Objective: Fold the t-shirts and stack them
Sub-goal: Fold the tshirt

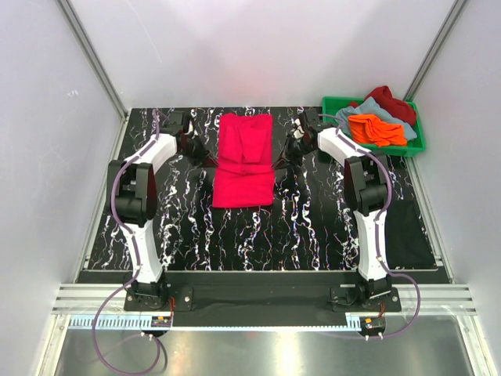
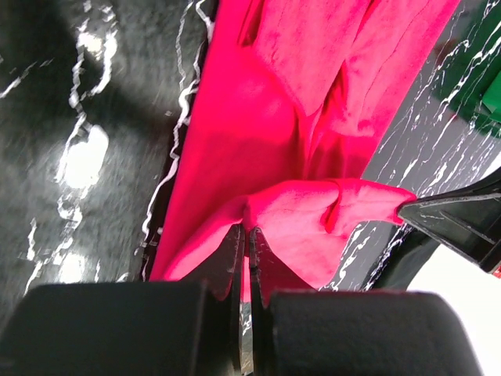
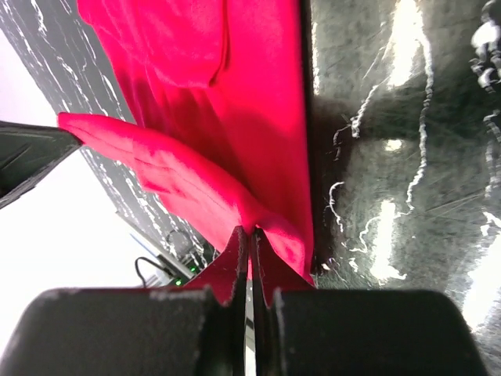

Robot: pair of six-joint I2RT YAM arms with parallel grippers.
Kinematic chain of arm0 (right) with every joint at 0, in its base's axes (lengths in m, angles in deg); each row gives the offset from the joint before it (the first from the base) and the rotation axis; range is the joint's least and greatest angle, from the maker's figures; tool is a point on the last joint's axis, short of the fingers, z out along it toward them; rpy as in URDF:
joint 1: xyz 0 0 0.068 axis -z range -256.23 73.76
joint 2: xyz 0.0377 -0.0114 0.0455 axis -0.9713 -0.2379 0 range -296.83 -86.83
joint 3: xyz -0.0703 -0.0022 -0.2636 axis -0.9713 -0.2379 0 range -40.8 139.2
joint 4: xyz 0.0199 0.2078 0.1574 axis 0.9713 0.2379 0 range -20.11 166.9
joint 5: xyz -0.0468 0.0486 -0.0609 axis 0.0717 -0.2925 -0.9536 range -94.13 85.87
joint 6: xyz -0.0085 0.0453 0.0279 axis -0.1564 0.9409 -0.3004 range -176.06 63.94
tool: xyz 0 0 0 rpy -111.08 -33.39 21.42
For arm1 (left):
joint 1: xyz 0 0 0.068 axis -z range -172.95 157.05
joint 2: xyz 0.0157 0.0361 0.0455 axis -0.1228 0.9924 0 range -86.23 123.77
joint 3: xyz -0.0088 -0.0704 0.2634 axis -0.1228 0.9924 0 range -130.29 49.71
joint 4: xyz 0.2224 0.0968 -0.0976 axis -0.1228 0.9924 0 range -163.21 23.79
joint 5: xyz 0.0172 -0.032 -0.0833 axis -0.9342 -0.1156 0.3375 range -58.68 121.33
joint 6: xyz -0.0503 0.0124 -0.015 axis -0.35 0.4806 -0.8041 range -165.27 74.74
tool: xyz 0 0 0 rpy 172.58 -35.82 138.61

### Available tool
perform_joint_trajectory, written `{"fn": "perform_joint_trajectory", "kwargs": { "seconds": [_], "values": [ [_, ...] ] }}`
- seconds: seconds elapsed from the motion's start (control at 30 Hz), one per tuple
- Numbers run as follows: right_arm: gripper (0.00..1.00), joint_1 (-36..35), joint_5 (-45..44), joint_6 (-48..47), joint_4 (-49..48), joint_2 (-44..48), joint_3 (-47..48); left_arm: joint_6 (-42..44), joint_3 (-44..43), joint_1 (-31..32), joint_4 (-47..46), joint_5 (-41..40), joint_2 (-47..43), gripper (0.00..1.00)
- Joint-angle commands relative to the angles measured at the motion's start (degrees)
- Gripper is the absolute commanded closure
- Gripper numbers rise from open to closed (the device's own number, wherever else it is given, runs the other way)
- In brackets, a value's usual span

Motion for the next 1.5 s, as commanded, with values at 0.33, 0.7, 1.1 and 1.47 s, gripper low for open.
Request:
{"fn": "perform_joint_trajectory", "kwargs": {
  "seconds": [0.33, 0.7, 1.1, 1.47],
  "values": [
    [1.0, 1.9, 6.74, -0.14, 2.43, -5.33, 9.43, 0.44, -5.05, -1.9, -0.77, 1.33, 2.93, 1.0],
    [1.0, 2.86, 7.71, 0.83, 3.04, -8.58, 12.34, 0.35, -8.48, -2.35, -0.77, 4.93, 7.5, 1.0],
    [0.94, 3.74, 9.47, 1.71, 4.19, -14.29, 19.8, 2.1, -12.51, -2.96, -0.77, 5.55, 10.66, 0.87],
    [0.59, 7.7, 5.97, -6.28, 23.97, -16.82, 41.92, 10.02, -8.67, -6.57, 1.42, -7.91, -3.3, 0.46]
  ]
}}
